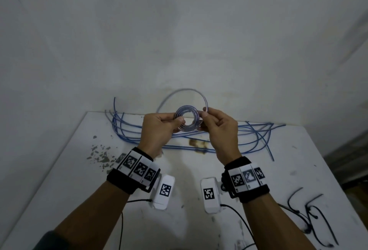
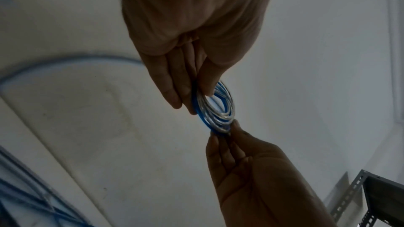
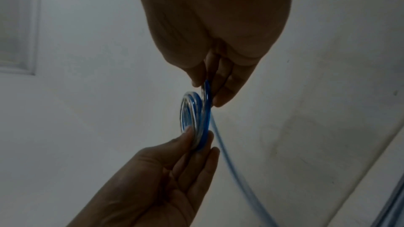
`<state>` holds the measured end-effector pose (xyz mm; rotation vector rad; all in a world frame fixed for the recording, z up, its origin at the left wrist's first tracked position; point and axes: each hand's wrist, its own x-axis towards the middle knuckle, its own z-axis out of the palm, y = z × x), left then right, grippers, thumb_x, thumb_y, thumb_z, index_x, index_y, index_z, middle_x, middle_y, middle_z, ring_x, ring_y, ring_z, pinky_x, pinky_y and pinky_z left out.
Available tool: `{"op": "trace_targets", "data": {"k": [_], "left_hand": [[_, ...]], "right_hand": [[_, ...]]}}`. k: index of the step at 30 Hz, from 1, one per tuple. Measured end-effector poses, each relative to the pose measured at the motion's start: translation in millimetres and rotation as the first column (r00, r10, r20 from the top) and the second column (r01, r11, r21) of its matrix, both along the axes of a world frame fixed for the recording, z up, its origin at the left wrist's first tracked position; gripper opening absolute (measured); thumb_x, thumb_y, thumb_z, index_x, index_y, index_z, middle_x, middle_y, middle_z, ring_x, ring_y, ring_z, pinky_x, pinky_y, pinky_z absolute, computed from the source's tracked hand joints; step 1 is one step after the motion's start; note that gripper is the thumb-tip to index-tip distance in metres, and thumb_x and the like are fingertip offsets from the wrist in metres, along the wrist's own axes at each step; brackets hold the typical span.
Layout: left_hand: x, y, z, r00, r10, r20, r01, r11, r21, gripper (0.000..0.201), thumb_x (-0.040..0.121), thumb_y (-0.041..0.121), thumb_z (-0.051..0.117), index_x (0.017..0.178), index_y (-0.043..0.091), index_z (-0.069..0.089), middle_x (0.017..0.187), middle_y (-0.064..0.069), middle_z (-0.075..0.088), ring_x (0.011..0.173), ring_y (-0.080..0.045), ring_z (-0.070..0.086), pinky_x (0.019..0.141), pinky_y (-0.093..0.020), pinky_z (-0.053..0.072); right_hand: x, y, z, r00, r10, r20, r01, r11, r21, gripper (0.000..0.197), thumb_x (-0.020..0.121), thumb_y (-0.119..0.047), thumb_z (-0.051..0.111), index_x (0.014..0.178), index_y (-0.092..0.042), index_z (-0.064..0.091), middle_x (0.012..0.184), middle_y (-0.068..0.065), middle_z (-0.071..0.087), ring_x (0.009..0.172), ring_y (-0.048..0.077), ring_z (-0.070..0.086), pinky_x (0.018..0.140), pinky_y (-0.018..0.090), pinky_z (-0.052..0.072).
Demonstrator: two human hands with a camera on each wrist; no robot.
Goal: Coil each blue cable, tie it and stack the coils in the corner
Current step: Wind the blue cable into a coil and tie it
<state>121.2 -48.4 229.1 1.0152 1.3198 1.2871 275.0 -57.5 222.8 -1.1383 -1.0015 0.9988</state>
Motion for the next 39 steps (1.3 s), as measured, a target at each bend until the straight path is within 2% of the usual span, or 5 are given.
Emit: {"op": "trace_targets", "data": {"k": [17,29,32,35,39], "left_hand": [[-16.2,-7.5,-6.8,0.952,-0.26,0.158,0.285,0.944,-0.165,0.021,0.088,0.007,0.069,0.102,-0.009,0.07,0.094,-0.022,0.074,0.083,-0.027,0.073,0.075,-0.029,0.06],[-8.1,-13.7,-18.7,0.938,-0.182,-0.294,0.208,0.976,0.059,0.017,0.084,0.016,0.076,0.098,0.006,0.076,0.085,-0.007,0.076,0.079,-0.02,0.073,0.082,-0.041,0.06],[-4.6,-11.3,-15.1,0.743,0.092,-0.663,0.307,0.833,0.46,0.039,0.084,0.038,0.072,0.114,0.013,0.07,0.108,0.0,0.066,0.099,-0.01,0.06,0.093,-0.024,0.048],[-2.5,1.2,-10.7,0.662,-0.119,-0.74,0.545,0.754,0.367,0.039,0.093,0.034,0.063,0.125,0.012,0.066,0.117,0.0,0.067,0.11,-0.006,0.057,0.098,-0.026,0.043],[-6.7,8.4,-14.5,0.783,-0.208,-0.586,0.481,0.801,0.357,0.013,0.094,0.015,0.065,0.093,0.01,0.077,0.084,0.011,0.071,0.078,0.007,0.063,0.074,-0.017,0.046]], "right_hand": [[-0.1,-14.1,-5.2,0.99,0.142,0.025,-0.138,0.983,-0.122,0.037,0.087,-0.008,0.073,0.122,-0.003,0.063,0.09,0.013,0.077,0.088,0.029,0.074,0.076,0.041,0.061],[27.3,-13.2,5.2,0.762,0.516,0.391,-0.407,0.852,-0.33,0.017,0.086,-0.01,0.076,0.1,-0.001,0.074,0.081,0.013,0.076,0.073,0.018,0.073,0.064,0.027,0.057],[35.5,-9.9,16.1,0.609,0.584,0.536,-0.425,0.811,-0.401,0.012,0.085,-0.012,0.077,0.092,-0.003,0.075,0.074,0.008,0.076,0.069,0.017,0.073,0.064,0.026,0.058],[38.9,-8.6,27.4,0.514,0.602,0.612,-0.431,0.797,-0.423,0.008,0.083,-0.012,0.078,0.08,-0.006,0.074,0.062,-0.004,0.072,0.059,0.01,0.068,0.058,0.019,0.053],[46.7,-7.5,33.7,0.724,0.524,0.448,-0.431,0.851,-0.299,0.002,0.086,-0.007,0.074,0.086,-0.007,0.076,0.07,0.005,0.075,0.064,0.013,0.067,0.07,0.029,0.058]]}}
